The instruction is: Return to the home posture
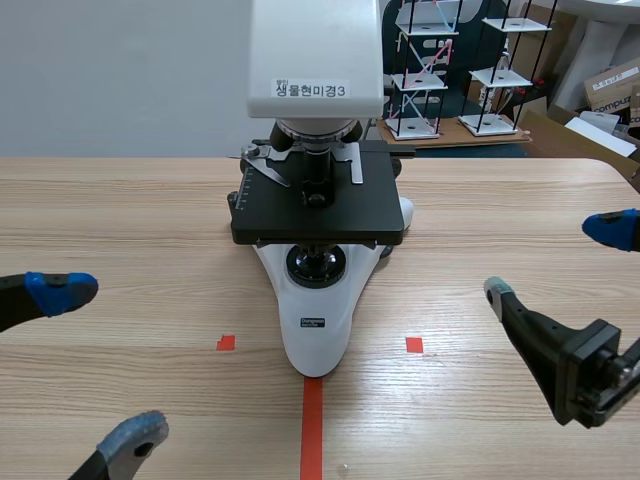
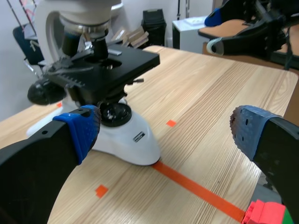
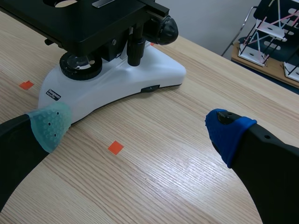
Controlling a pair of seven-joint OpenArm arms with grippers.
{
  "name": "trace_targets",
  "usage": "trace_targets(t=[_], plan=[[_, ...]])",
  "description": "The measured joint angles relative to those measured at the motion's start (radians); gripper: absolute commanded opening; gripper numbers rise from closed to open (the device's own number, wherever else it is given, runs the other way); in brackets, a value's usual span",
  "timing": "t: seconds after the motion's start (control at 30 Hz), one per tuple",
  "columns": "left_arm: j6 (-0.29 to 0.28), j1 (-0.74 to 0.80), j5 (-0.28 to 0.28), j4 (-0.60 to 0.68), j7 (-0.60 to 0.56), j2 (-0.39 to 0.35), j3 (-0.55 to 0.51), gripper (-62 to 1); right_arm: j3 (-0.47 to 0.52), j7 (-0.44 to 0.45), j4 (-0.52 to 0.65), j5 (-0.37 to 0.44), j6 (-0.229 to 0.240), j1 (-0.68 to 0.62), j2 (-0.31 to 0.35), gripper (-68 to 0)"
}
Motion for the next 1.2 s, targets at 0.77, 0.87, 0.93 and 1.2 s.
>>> trace_targets(t=[0.77, 0.87, 0.93, 1.2], plan=[[0.128, -0.010, -0.116, -0.018, 0.010, -0.014, -0.026, -2.2, 0.000, 0.003, 0.000, 0.000, 0.000, 0.000, 0.000, -4.1], [0.128, -0.010, -0.116, -0.018, 0.010, -0.014, -0.026, -2.2, 0.000, 0.003, 0.000, 0.000, 0.000, 0.000, 0.000, -4.1], [0.128, -0.010, -0.116, -0.018, 0.010, -0.014, -0.026, -2.2, 0.000, 0.003, 0.000, 0.000, 0.000, 0.000, 0.000, -4.1], [0.128, -0.010, -0.116, -0.018, 0.010, -0.014, -0.026, -2.2, 0.000, 0.003, 0.000, 0.000, 0.000, 0.000, 0.000, -4.1]])
